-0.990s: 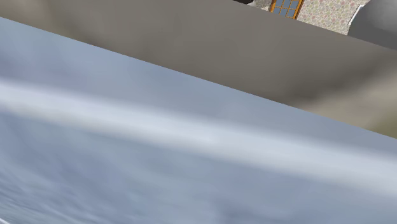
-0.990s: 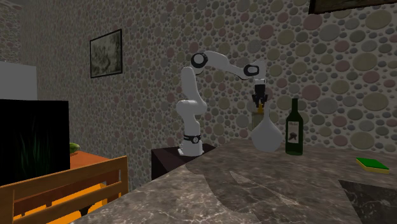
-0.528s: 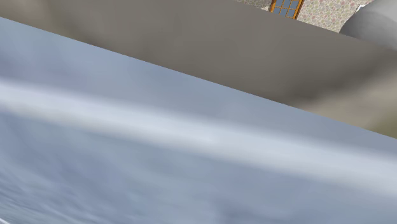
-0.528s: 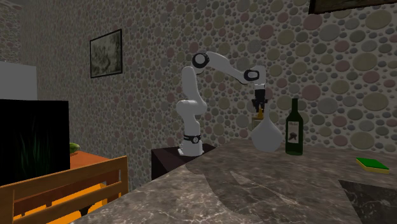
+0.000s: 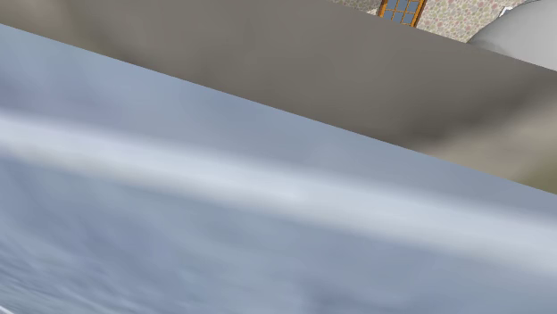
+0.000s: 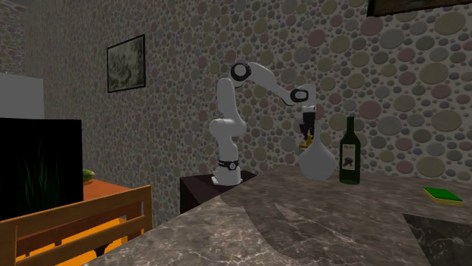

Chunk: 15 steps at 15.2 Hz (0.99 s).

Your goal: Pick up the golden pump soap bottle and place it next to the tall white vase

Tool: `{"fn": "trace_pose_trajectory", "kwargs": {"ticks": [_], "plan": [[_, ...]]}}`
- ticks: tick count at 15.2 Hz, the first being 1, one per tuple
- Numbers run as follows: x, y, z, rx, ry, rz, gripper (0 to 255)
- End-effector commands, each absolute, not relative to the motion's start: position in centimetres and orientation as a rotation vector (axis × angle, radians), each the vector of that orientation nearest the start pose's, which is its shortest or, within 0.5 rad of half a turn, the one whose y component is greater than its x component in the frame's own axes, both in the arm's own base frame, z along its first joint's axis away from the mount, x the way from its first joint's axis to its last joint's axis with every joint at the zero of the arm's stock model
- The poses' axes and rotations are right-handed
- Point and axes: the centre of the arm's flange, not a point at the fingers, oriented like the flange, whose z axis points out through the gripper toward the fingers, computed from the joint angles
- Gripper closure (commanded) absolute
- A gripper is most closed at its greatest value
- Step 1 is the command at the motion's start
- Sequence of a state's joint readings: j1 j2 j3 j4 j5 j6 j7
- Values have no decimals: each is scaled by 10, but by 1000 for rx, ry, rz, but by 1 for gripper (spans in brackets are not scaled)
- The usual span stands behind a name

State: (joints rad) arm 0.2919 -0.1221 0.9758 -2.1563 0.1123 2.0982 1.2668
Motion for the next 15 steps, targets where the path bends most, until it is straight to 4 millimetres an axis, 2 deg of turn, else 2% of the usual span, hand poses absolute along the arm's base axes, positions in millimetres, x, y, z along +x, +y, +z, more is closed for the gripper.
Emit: {"fn": "trace_pose_trajectory", "kwargs": {"ticks": [1,7,8,13,15], "plan": [[144,505,427,-3128,91,-13,255],[144,505,427,-3128,91,-13,255],[144,505,427,-3128,91,-13,0],[144,505,427,-3128,91,-13,0],[144,504,453,-3128,91,-13,0]]}}
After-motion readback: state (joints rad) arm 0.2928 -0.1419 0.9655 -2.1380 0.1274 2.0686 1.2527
